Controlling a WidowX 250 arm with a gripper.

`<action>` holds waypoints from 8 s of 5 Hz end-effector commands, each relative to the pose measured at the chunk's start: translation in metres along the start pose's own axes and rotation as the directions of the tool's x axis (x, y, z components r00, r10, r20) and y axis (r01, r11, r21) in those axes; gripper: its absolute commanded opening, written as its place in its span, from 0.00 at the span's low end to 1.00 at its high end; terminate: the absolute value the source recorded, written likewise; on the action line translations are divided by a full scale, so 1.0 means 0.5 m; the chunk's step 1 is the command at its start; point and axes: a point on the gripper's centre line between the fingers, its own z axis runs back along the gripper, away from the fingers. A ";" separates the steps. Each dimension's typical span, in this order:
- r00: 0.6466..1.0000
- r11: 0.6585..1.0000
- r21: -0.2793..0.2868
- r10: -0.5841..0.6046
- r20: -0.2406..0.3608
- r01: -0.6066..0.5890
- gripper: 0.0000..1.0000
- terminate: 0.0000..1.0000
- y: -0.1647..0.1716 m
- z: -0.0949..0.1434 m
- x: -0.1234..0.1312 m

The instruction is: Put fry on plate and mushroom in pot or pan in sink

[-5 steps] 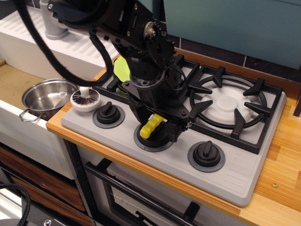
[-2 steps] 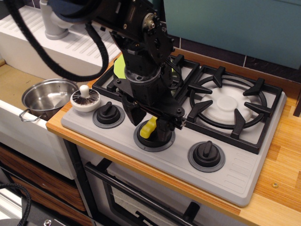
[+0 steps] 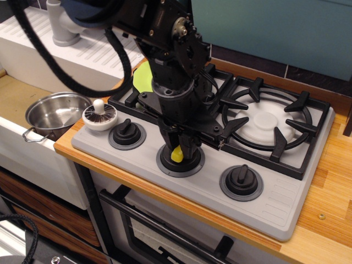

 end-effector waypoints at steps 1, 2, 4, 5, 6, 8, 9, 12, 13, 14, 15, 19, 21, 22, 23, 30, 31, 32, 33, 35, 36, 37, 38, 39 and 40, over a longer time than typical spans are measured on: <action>1.000 1.000 -0.011 0.003 0.028 -0.003 0.00 0.00 -0.009 0.037 0.025; 1.000 1.000 0.004 -0.015 0.000 0.015 0.00 0.00 -0.006 0.069 0.023; 0.994 0.994 0.000 -0.107 0.003 0.107 0.00 0.00 0.046 0.097 0.064; 0.985 0.985 -0.009 -0.170 0.016 0.170 0.00 0.00 0.095 0.090 0.112; 0.976 0.976 -0.007 -0.217 0.016 0.217 0.00 0.00 0.137 0.092 0.152; 0.963 0.964 -0.004 -0.267 0.031 0.267 0.00 0.00 0.200 0.080 0.193; 0.960 0.961 -0.019 -0.277 0.033 0.277 0.00 0.00 0.218 0.066 0.200; 0.971 0.971 -0.033 -0.238 0.024 0.239 1.00 0.00 0.201 0.037 0.178; 0.976 0.975 -0.035 -0.218 0.011 0.218 1.00 0.00 0.184 0.046 0.165; 0.978 0.977 -0.037 -0.209 -0.006 0.208 1.00 0.00 0.174 0.066 0.154; 0.976 0.976 -0.043 -0.213 -0.037 0.212 1.00 0.00 0.178 0.098 0.145; 0.961 0.966 -0.032 -0.260 -0.099 0.258 1.00 0.00 0.187 0.148 0.124; 0.969 0.968 0.054 -0.240 -0.064 0.244 1.00 0.00 0.207 0.149 0.102; 0.975 0.969 0.104 -0.222 -0.018 0.223 1.00 0.00 0.228 0.147 0.085; 0.979 0.972 0.121 -0.203 0.008 0.201 1.00 0.00 0.244 0.141 0.076; 0.996 0.983 0.177 0.028 0.079 -0.042 1.00 0.00 0.298 0.057 0.011; 0.996 0.987 0.158 0.030 0.084 -0.043 1.00 0.00 0.296 0.043 0.017; 0.995 0.989 0.143 0.033 0.095 -0.047 0.00 0.00 0.293 0.028 0.022; 0.995 0.991 0.128 0.034 0.098 -0.047 0.00 0.00 0.291 0.022 0.024; 0.996 0.991 0.121 0.040 0.076 -0.049 0.00 0.00 0.292 0.043 0.024; 0.999 0.993 0.119 0.017 0.045 -0.022 0.00 0.00 0.317 0.085 0.026; 1.000 0.991 0.130 -0.018 0.018 0.016 0.00 0.00 0.351 0.126 0.036; 0.999 0.991 0.124 -0.046 0.006 0.045 0.00 0.00 0.383 0.149 0.048; 0.998 0.996 0.066 -0.061 0.024 0.059 0.00 0.00 0.420 0.139 0.050; 0.995 0.998 -0.005 -0.058 0.081 0.059 0.00 0.00 0.446 0.100 0.040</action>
